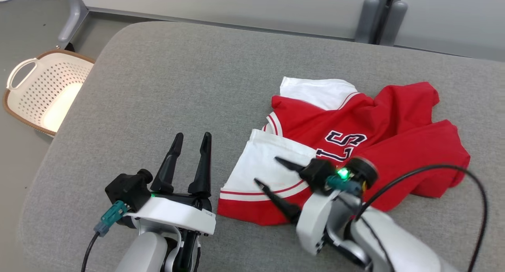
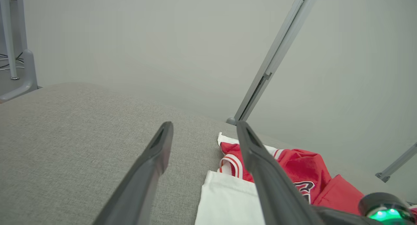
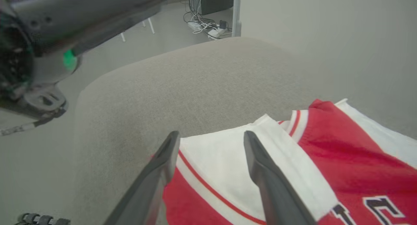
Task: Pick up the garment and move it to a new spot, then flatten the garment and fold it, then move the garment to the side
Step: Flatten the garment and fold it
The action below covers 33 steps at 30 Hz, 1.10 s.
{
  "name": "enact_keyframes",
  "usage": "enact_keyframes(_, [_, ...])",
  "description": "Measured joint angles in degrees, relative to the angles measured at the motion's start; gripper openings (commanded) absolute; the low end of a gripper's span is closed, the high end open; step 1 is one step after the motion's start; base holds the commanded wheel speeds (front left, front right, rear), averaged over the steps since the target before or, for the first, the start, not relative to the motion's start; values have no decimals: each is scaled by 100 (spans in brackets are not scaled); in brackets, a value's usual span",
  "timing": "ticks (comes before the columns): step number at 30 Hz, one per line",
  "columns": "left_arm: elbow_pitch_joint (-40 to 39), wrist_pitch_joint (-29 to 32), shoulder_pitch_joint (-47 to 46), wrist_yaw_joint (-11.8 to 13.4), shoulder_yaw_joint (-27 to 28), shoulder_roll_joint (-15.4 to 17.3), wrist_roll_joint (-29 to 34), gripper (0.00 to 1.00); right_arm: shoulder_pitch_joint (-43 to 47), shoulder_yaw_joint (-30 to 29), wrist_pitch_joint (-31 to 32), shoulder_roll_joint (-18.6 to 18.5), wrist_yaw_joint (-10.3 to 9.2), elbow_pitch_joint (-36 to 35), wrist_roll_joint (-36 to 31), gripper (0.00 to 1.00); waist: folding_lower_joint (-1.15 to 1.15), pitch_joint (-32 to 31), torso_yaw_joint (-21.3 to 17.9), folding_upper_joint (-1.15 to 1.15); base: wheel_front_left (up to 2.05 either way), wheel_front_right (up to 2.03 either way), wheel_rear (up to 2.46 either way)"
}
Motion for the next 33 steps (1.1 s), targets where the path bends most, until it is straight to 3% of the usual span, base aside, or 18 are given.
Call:
enact_keyframes(10, [-58,0,-34,-69,103,0,73,100,58,-2882,-548,-521,-7,-164,-486,100,0,-81,-588,0,0,0,0])
enact_keyframes(16, [25,0,-92,-93,94,-1,142,100,839,-4161,-1047,-325,-7,-162,-619,100,0,-48,-965,0,0,0,0])
enact_keyframes(20, [157,0,-166,-91,115,-2,200,100,1288,-4695,-1349,2,-7,-159,-598,100,0,29,-1155,0,0,0,0])
enact_keyframes(27, [478,0,-313,-69,119,-2,294,100,1429,-4867,-1594,180,-7,-170,-678,100,0,162,-1334,0,0,0,0])
enact_keyframes(33, [1317,1,-570,314,141,9,983,100,1338,-4929,-1627,240,-7,-218,-680,100,0,204,-1406,0,0,0,0])
